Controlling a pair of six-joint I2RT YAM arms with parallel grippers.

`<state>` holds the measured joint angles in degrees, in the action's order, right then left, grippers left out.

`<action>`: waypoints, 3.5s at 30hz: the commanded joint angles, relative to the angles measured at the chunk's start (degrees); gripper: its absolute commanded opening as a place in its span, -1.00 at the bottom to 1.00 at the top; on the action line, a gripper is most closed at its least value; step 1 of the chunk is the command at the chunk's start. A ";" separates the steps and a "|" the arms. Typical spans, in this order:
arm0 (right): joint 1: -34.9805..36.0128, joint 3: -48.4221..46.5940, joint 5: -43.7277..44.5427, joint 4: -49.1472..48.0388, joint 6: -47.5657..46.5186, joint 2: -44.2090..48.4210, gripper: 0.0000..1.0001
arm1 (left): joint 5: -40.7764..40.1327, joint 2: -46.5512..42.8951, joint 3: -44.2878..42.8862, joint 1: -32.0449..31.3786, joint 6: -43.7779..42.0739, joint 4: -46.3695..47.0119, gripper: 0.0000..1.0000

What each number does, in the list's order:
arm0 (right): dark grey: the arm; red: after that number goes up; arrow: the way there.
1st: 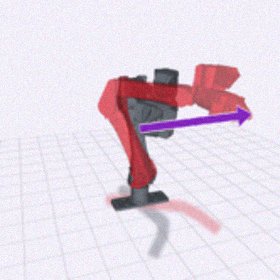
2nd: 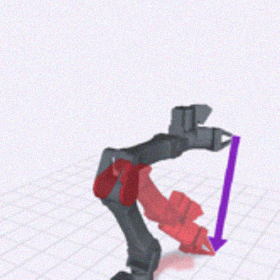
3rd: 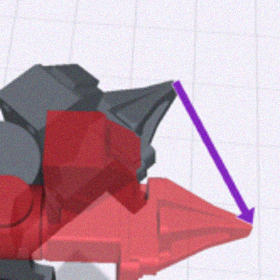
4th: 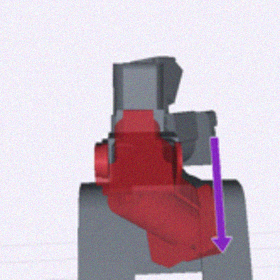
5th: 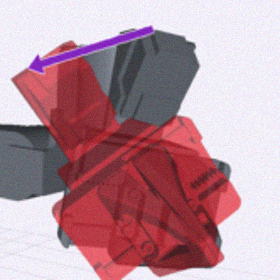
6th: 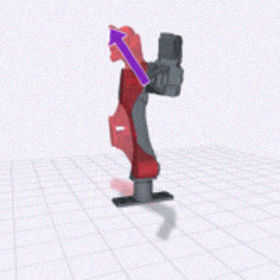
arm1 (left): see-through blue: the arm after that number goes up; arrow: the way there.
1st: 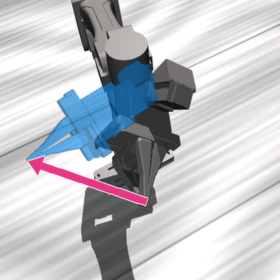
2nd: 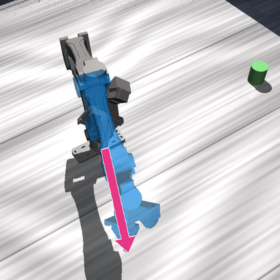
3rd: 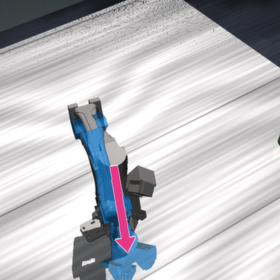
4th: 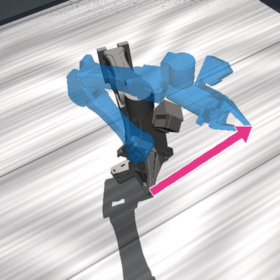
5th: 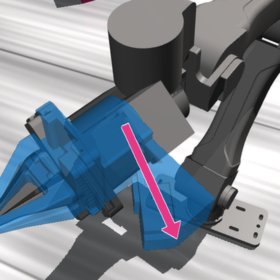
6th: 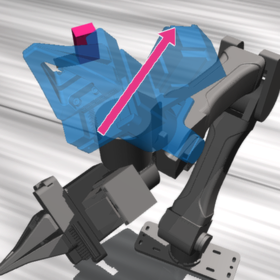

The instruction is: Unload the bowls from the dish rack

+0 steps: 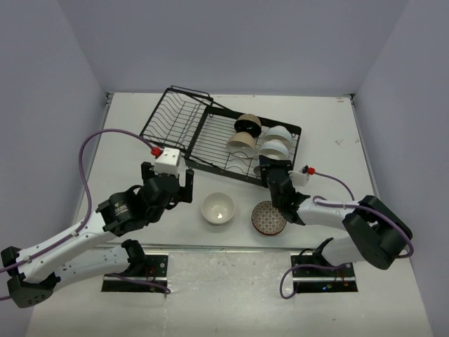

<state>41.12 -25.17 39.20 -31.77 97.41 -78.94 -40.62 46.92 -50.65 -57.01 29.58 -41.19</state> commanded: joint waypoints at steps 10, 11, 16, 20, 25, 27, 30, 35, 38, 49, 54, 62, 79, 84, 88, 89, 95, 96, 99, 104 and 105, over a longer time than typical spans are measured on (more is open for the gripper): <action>-0.17 -0.15 8.52 -7.16 -0.11 -4.29 -0.60 | 2.47 -0.95 0.91 0.41 -3.04 3.31 1.00; -0.17 0.29 8.52 -8.30 -0.11 -4.38 -0.63 | 2.65 -0.95 0.91 0.41 -3.04 3.40 1.00; 0.01 2.05 8.61 -11.47 -0.55 -4.56 -0.95 | 2.74 -1.04 0.99 0.41 -3.13 3.40 1.00; 0.45 3.63 9.58 -14.89 -1.60 -3.86 -1.00 | 2.92 -1.21 1.08 0.41 -3.39 3.66 1.00; 0.54 6.52 9.14 -27.24 -8.08 -4.56 -1.00 | 2.92 -1.21 1.17 0.41 -3.57 3.75 1.00; 0.62 7.76 8.44 -33.24 -10.82 -6.22 -1.00 | 2.74 -1.04 1.26 0.41 -3.65 3.84 1.00; 0.54 9.87 6.77 -44.67 -14.35 -9.38 -1.00 | 2.74 -0.78 1.17 0.41 -3.66 3.84 1.00; 0.54 11.37 2.56 -61.28 -21.11 -13.87 -1.00 | 2.65 -0.69 1.26 0.50 -3.57 3.84 1.00; 0.62 11.37 1.06 -63.15 -20.58 -14.32 -1.00 | 2.65 -0.60 1.26 0.50 -3.57 3.84 1.00; 0.62 8.91 -7.90 -62.80 -30.43 -6.94 -1.00 | 2.74 -0.77 1.17 1.03 -3.66 3.84 1.00; 0.54 7.24 -11.95 -62.54 -32.28 -6.41 -1.00 | 2.74 -0.86 1.26 1.20 -3.57 3.84 1.00; -0.34 3.37 -19.60 -60.17 -36.41 -4.56 -1.00 | 2.57 -0.69 1.17 1.29 -3.48 3.75 1.00; -0.08 -21.05 -48.50 -14.13 -56.61 2.56 -1.00 | -13.24 -14.64 -0.94 3.40 7.14 -1.78 1.00; 5.61 -33.00 -51.25 3.18 -67.85 -3.76 -1.00 | -17.38 -20.45 -1.11 3.66 10.14 -3.46 1.00; 11.34 -44.50 -46.85 18.91 -77.00 -10.96 -1.00 | -18.00 -18.19 -2.51 3.84 10.93 -4.51 1.00; 12.56 -49.84 -44.93 25.46 -80.15 -12.80 -1.00 | -18.26 -17.31 -2.96 4.10 11.11 -4.95 1.00; 20.66 -73.43 -37.97 52.49 -89.14 -30.75 -1.00 | -20.20 -19.23 -4.45 6.91 13.40 -6.01 1.00; 22.06 -75.19 -36.58 54.16 -89.40 -32.40 -1.00 | -20.63 -21.49 -4.28 7.26 13.57 -5.57 1.00; 24.43 -81.25 -34.55 60.49 -90.46 -38.21 -1.00 | -21.25 -25.19 -3.40 8.85 14.01 -4.52 1.00; 27.07 -90.12 -32.96 69.80 -91.96 -46.11 -1.00 | -19.85 -25.74 -2.87 11.22 13.22 -3.02 1.00; 27.43 -91.36 -32.26 70.96 -92.13 -47.18 -1.00 | -19.06 -25.30 -2.87 11.66 13.05 -2.85 1.00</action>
<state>67.13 -109.91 3.05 31.83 8.64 -125.10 -59.11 20.10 -53.06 -46.52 41.47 -46.02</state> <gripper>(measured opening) 0.080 0.997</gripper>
